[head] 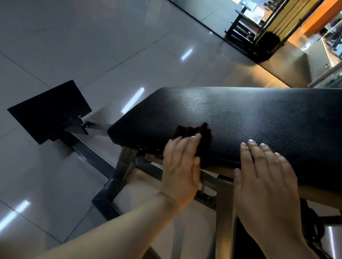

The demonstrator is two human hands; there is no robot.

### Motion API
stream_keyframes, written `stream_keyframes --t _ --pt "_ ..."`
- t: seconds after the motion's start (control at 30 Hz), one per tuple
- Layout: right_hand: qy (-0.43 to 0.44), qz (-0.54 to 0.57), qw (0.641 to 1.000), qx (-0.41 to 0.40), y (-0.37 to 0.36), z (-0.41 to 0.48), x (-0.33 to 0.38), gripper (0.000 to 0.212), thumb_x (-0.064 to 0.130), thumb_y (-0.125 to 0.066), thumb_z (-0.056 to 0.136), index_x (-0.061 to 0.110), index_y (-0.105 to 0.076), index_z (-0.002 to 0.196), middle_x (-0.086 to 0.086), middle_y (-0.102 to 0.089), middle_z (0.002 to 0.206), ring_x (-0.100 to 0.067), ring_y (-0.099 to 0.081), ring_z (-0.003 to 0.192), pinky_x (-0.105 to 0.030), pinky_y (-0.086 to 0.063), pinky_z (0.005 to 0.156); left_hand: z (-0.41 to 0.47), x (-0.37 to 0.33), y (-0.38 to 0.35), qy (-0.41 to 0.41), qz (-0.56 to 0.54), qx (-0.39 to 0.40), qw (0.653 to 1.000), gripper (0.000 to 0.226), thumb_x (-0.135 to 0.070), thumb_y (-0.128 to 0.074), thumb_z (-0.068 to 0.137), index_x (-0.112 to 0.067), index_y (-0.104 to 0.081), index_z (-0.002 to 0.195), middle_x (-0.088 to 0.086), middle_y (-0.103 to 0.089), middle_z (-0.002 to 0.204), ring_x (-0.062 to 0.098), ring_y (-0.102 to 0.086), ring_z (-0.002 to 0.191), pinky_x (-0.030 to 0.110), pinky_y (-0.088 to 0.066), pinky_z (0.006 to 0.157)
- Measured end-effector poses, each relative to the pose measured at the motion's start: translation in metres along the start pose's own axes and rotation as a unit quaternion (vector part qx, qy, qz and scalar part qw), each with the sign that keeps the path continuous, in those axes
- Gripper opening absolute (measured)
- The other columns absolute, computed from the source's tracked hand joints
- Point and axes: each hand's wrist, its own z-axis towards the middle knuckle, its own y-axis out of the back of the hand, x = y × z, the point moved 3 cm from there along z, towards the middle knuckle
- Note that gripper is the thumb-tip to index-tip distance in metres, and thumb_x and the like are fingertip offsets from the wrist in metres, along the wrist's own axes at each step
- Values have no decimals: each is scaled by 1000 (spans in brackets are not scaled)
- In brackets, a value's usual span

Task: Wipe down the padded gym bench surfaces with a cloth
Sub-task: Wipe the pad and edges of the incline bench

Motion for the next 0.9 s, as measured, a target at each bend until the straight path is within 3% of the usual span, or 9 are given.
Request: stream_keyframes --t 0.07,0.13,0.23,0.37,0.43,0.53,0.67,0.8,0.9 --pt "-5 2 1000 -11 -2 0 2 51 24 -38 101 0 -47 145 -19 -49 148 -36 -43 139 -49 -25 119 5 16 4 125 -34 -37 991 48 -31 -24 105 -17 -35 150 5 -38 144 23 -31 136 48 -28 114" --pt "-9 4 1000 -19 -4 0 4 50 23 -38 101 0 -47 144 -19 -50 147 -37 -43 138 -49 -24 119 12 12 2 238 -77 -123 960 48 -28 -26 103 -12 -40 147 10 -42 143 27 -36 131 43 -28 111" --pt "-12 0 1000 -27 -6 1 5 50 23 -39 101 1 -47 145 -18 -50 146 -36 -43 138 -48 -23 119 19 -14 -7 322 -86 -190 923 49 -24 -32 99 -8 -44 145 15 -46 140 35 -40 124 35 -20 109" --pt "-3 -6 999 -32 -8 1 4 50 23 -41 101 0 -47 145 -19 -51 145 -36 -45 137 -48 -24 119 -7 -39 -13 237 -50 -73 967 53 -30 -27 100 -17 -35 151 3 -33 149 32 -24 140 36 -10 116" --pt "-3 -5 999 -35 -7 1 4 50 23 -41 100 -1 -48 144 -19 -52 145 -37 -45 136 -48 -25 118 -6 -19 -5 198 -55 -45 978 52 -35 -25 99 -23 -40 147 -3 -34 146 25 -23 139 41 -16 116" --pt "-5 -3 999 -32 -7 2 6 50 23 -41 100 -1 -48 144 -20 -52 144 -37 -45 136 -49 -26 118 10 27 4 236 -60 -93 965 52 -38 -24 98 -20 -51 138 -4 -35 149 21 -26 141 48 -21 115" --pt "-11 -10 999 -29 -8 2 6 51 24 -40 101 0 -46 145 -19 -51 145 -37 -44 137 -49 -26 119 21 32 -11 313 -142 -191 919 48 -32 -26 100 -6 -59 122 4 -39 150 31 -24 145 57 -21 116" --pt "0 -23 1000 -17 -12 5 12 52 25 -39 101 0 -44 146 -19 -49 147 -36 -42 139 -49 -24 120 -8 -12 -21 218 -150 -117 957 46 -27 -26 102 -8 -49 137 5 -37 151 28 -11 150 53 -16 119" --pt "30 -32 999 3 -15 8 18 54 28 -39 102 -1 -42 147 -20 -46 150 -35 -41 141 -47 -23 121 -13 -1 -12 157 -132 -69 976 47 -29 -26 102 -14 -45 142 -1 -30 157 22 -4 152 54 -16 120"
